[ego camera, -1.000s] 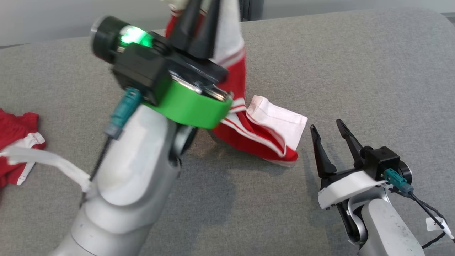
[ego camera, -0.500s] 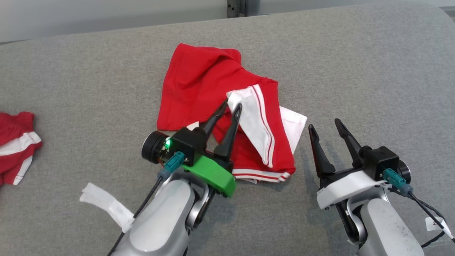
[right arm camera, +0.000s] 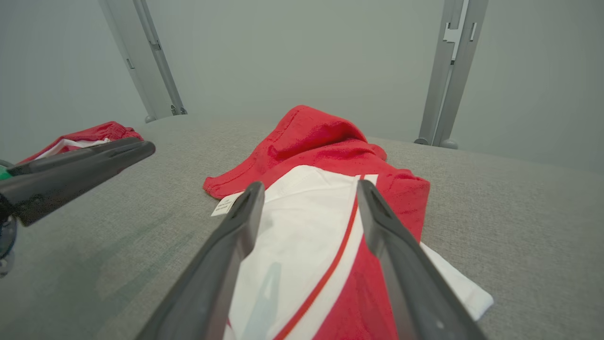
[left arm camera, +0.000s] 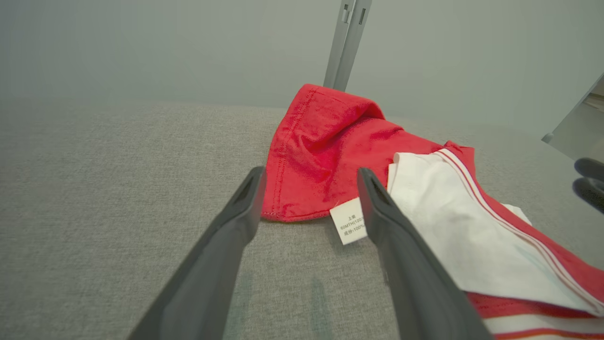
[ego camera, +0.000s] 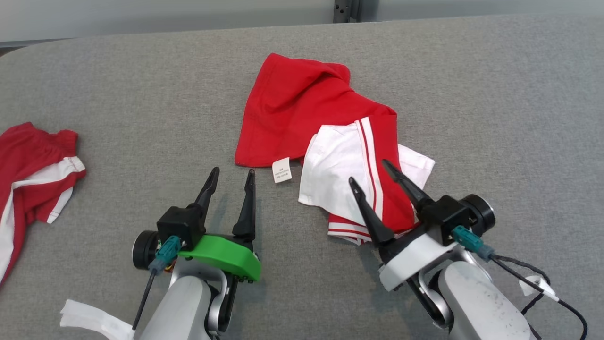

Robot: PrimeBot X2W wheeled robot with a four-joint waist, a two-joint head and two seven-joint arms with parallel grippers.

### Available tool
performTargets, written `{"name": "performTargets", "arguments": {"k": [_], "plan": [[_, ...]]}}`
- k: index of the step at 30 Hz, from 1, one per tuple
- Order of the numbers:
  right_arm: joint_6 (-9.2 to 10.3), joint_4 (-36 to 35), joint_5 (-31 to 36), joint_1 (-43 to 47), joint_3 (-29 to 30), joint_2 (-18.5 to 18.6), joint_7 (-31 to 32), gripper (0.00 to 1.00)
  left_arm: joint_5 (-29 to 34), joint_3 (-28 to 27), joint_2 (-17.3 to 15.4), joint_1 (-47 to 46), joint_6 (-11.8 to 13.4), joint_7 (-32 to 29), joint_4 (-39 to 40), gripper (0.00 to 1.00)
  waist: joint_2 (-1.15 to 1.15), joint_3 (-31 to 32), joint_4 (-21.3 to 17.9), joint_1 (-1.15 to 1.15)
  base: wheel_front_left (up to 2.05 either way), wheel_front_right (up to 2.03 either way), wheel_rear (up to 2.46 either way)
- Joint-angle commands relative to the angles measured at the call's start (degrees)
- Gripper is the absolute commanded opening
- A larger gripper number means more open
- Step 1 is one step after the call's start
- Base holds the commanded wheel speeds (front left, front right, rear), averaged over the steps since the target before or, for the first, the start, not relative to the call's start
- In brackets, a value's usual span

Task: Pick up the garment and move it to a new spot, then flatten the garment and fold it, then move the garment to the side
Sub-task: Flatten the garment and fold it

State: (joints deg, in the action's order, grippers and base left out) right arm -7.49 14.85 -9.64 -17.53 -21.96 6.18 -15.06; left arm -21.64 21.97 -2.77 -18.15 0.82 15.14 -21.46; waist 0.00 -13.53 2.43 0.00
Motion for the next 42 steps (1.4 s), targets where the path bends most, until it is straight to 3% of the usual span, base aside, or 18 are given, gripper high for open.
{"name": "performTargets", "arguments": {"k": [1, 11, 22, 23, 24, 25, 32, 40, 41, 42], "plan": [[-0.01, 0.56, 0.11, -1.07, -1.74, 0.58, -0.18, 1.00, 0.19, -0.83, -0.20, 1.10, 0.09, 0.01, -0.04, 1.00, 0.00, -0.04, 1.21, 0.00, 0.00, 0.00, 0.00], [-0.01, 9.91, 2.52, -2.37, -7.09, 2.14, -0.18, 1.00, -0.86, -2.34, -0.21, 3.93, 0.05, 0.01, -0.48, 1.00, 0.00, 0.34, 4.24, 0.00, 0.00, 0.00, 0.00], [-0.01, 17.75, 6.05, -1.02, -7.44, 2.54, -0.17, 1.00, -1.03, -3.70, -0.21, 4.50, 0.31, 0.01, -0.88, 1.00, 0.00, 0.70, 3.22, 0.00, 0.00, 0.00, 0.00], [0.01, 18.76, 6.29, -1.28, -6.47, 2.77, -0.08, 0.48, -1.05, -3.73, -0.21, 4.31, 0.25, 0.01, -0.96, 1.00, 0.00, 0.71, 3.16, 0.00, 0.00, 0.00, 0.00], [0.05, 19.43, 6.17, -1.59, -5.34, 2.94, -0.03, 0.08, -1.25, -3.79, -0.21, 4.13, 0.17, 0.01, -0.96, 1.00, 0.00, 0.68, 3.12, 0.00, 0.00, 0.00, 0.00], [0.05, 19.85, 6.16, -2.02, -4.06, 3.11, -0.03, 0.00, -1.49, -4.00, -0.22, 3.91, 0.23, 0.01, -0.85, 1.00, 0.00, 0.65, 3.06, 0.00, 0.00, 0.00, 0.00], [0.05, 16.42, 7.57, -4.15, 3.60, 5.16, -0.10, 0.00, -1.13, -4.44, -0.21, 4.13, -0.02, 0.01, -1.01, 1.00, 0.00, 0.65, 3.00, 0.00, 0.00, 0.00, 0.00], [0.05, 12.15, 9.28, -6.51, 7.02, 12.06, -0.11, 0.02, -1.22, -4.25, -0.21, 4.50, -0.10, 0.01, -1.43, 1.00, 0.00, 0.79, 2.73, 0.00, 0.00, 0.00, 0.00], [0.05, 11.88, 8.72, -6.52, 6.71, 12.57, -0.11, 0.39, -1.23, -4.24, -0.22, 4.50, -0.20, 0.01, -1.47, 1.00, 0.00, 0.80, 2.61, 0.00, 0.00, 0.00, 0.00], [0.05, 11.75, 8.35, -6.41, 6.76, 13.02, -0.11, 1.00, -1.21, -4.24, -0.21, 4.50, -0.15, 0.01, -1.47, 1.00, 0.00, 0.80, 2.49, 0.00, 0.00, 0.00, 0.00]]}}
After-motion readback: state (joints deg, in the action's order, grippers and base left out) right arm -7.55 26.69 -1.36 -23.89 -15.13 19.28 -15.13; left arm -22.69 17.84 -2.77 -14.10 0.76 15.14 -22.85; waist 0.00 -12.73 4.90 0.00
